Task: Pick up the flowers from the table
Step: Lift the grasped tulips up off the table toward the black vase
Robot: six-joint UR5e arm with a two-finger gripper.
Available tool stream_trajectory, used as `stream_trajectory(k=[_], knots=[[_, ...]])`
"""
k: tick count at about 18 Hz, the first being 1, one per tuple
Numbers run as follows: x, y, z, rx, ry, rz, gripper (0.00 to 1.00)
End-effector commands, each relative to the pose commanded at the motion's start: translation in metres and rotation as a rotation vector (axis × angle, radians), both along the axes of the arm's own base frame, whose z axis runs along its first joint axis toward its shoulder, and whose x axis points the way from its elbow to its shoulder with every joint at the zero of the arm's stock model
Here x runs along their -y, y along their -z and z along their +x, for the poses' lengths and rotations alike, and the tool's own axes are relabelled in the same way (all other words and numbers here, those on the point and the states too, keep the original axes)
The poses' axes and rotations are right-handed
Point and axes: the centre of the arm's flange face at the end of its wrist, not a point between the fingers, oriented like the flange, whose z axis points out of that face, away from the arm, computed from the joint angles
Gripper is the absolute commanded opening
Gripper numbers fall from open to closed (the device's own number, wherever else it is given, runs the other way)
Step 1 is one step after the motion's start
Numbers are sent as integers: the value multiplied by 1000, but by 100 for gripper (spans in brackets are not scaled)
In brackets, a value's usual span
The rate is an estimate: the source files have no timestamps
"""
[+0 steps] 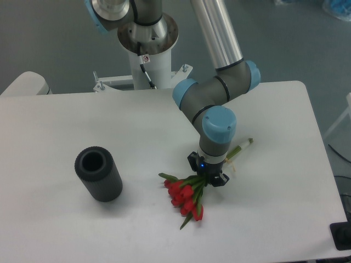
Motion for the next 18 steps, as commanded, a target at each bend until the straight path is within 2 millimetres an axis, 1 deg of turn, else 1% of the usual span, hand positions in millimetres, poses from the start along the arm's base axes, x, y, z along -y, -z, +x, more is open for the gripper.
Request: stream_trajectory(k=[3, 6, 8, 12, 15, 17, 18], knots=[[-9, -20, 2, -25, 12, 27, 18], [-23, -49, 6, -35, 30, 100, 18], [-31, -72, 11, -19, 39, 185, 18], [-37, -126, 27, 23, 70, 370, 18], [-40, -155, 40, 68, 33, 464, 18], [-46, -175, 43, 110, 2, 537, 18], [-48, -182, 44, 132, -10, 565, 18]])
